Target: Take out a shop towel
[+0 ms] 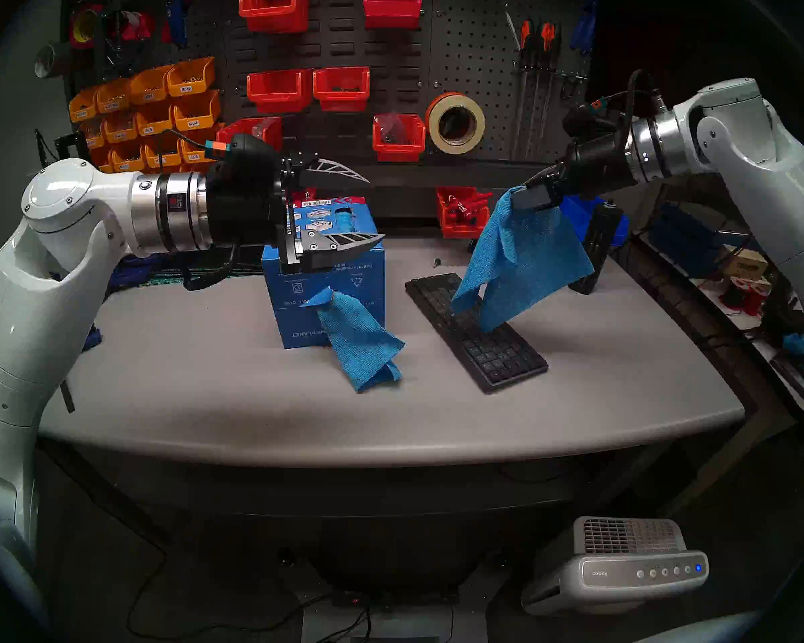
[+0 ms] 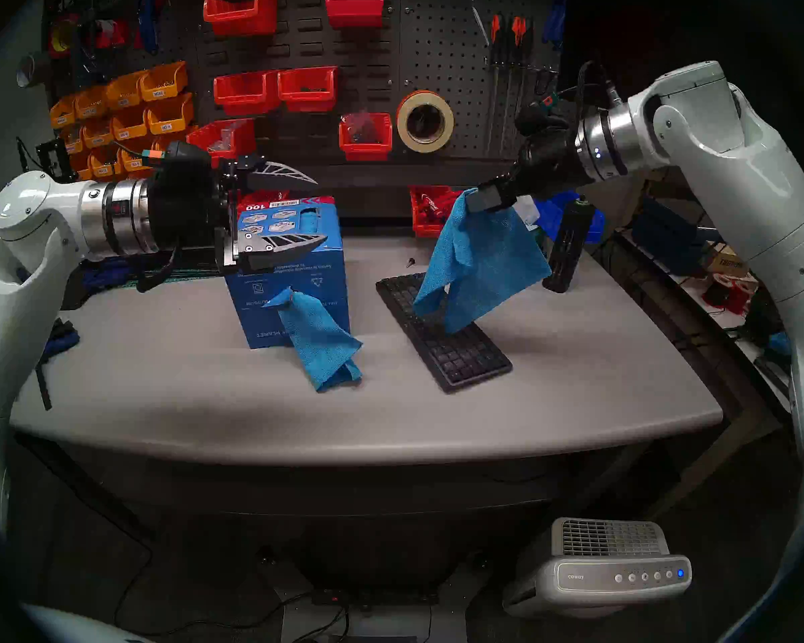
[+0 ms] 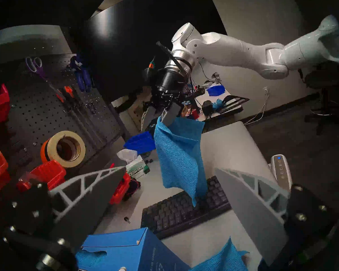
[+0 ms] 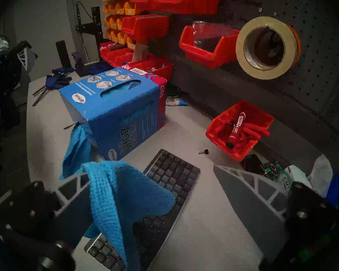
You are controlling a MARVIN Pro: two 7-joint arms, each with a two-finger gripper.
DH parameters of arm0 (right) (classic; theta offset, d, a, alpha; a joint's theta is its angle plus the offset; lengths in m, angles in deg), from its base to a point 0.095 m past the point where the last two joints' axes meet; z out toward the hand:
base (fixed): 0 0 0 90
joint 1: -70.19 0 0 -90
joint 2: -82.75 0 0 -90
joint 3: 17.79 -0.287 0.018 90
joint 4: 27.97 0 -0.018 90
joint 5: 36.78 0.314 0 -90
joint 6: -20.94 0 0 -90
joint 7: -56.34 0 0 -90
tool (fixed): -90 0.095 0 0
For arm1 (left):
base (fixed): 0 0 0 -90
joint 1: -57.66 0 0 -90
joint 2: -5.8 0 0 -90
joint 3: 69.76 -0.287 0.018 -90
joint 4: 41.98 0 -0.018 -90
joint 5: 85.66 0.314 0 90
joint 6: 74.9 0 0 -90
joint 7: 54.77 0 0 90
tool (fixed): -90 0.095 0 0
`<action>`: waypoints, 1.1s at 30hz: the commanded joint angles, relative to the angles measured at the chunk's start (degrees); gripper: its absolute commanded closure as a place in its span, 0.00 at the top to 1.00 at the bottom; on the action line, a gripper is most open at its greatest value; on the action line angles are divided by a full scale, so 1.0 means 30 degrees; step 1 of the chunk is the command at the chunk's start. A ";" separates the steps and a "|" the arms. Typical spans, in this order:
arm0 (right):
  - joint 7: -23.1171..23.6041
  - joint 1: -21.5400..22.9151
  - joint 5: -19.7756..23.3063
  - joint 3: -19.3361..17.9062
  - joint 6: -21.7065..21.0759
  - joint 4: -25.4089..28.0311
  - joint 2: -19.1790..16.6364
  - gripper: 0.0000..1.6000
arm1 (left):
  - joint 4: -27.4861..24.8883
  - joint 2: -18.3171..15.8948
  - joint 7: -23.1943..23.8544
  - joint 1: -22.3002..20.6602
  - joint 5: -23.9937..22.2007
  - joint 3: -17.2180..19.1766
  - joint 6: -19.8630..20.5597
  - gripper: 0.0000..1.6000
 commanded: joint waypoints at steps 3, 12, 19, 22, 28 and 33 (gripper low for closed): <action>0.1930 0.1141 0.1783 0.0882 0.0045 0.0768 -0.0946 1.00 | 0.0343 0.0885 -0.0245 -0.2243 0.0249 -0.1394 0.0424 1.00; 0.1423 0.2310 0.2761 0.1222 0.0045 0.1222 -0.1016 1.00 | 0.0552 0.1693 -0.0545 -0.3026 0.0738 -0.3016 0.0843 1.00; 0.1376 0.2888 0.3615 0.1601 0.0045 0.1531 -0.1613 1.00 | 0.0529 0.2679 -0.0845 -0.3941 0.1478 -0.4534 0.1266 1.00; 0.1409 0.3076 0.3991 0.1848 0.0045 0.1703 -0.1949 1.00 | 0.0553 0.3044 -0.0945 -0.4323 0.1756 -0.5085 0.1445 1.00; 0.1421 0.3445 0.4820 0.2466 0.0045 0.2111 -0.2753 1.00 | 0.0768 0.3781 -0.1184 -0.5161 0.2352 -0.6024 0.1855 1.00; 0.1419 0.3677 0.5289 0.2895 0.0045 0.2314 -0.3243 1.00 | 0.0923 0.4145 -0.1329 -0.5520 0.2636 -0.6438 0.2106 1.00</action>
